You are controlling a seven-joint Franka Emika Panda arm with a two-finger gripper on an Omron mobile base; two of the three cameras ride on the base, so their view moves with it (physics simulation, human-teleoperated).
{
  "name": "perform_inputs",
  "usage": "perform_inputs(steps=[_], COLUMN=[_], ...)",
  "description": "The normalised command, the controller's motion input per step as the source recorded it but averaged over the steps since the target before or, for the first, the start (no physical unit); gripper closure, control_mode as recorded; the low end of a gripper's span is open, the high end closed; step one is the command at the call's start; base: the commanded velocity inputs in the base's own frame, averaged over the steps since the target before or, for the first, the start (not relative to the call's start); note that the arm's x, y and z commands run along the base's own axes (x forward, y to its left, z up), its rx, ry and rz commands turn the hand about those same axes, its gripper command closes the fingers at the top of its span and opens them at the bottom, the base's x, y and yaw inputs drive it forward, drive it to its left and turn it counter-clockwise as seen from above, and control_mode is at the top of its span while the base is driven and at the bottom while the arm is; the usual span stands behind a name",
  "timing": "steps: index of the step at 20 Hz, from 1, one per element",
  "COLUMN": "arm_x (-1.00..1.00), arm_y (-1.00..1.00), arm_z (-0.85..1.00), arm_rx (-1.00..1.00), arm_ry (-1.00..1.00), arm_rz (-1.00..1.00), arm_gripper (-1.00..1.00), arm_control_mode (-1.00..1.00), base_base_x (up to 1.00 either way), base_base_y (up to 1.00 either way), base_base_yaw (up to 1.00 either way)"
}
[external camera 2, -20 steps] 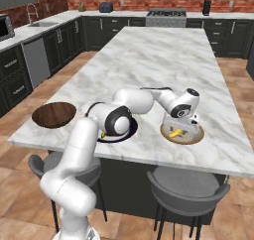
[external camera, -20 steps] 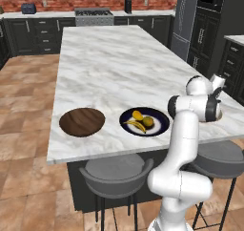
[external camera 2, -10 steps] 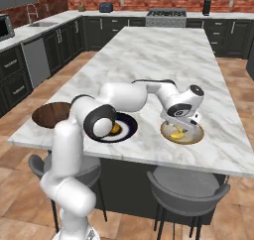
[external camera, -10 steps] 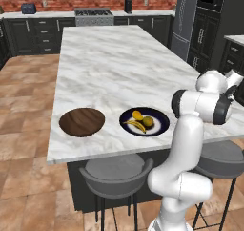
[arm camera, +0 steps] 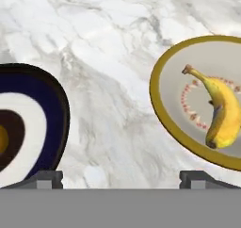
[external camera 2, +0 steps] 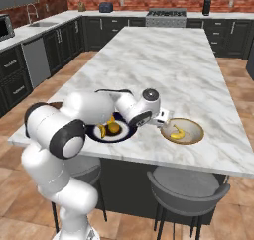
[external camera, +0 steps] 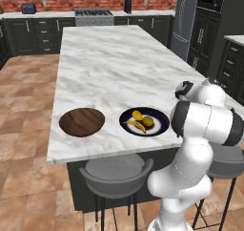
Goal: Take the fruits from the plate on the dining counter and place two fruits in each bowl.
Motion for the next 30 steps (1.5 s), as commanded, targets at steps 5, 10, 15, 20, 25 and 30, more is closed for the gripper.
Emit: perform_inputs(steps=[5,10,15,20,25,30], arm_x=[0.01,0.00,0.00,0.03,0.24,0.27], arm_y=[0.68,0.58,0.62,0.61,0.08,0.31], arm_z=[0.25,0.19,-0.01,-0.22,-0.22,-0.24], arm_rx=[0.00,0.00,0.00,0.00,0.00,0.00], arm_ry=[0.16,0.15,0.00,0.00,0.00,0.02], arm_rz=[0.19,0.25,0.18,0.03,0.00,0.00], arm_gripper=[-1.00,-1.00,-1.00,-1.00,-1.00,-1.00], arm_control_mode=[-1.00,-1.00,-1.00,-1.00,-1.00,-1.00], base_base_x=[0.00,0.00,0.00,0.00,0.00,0.00], base_base_y=[0.00,0.00,0.00,0.00,0.00,0.00], base_base_yaw=[0.00,0.00,0.00,0.00,0.00,0.00])
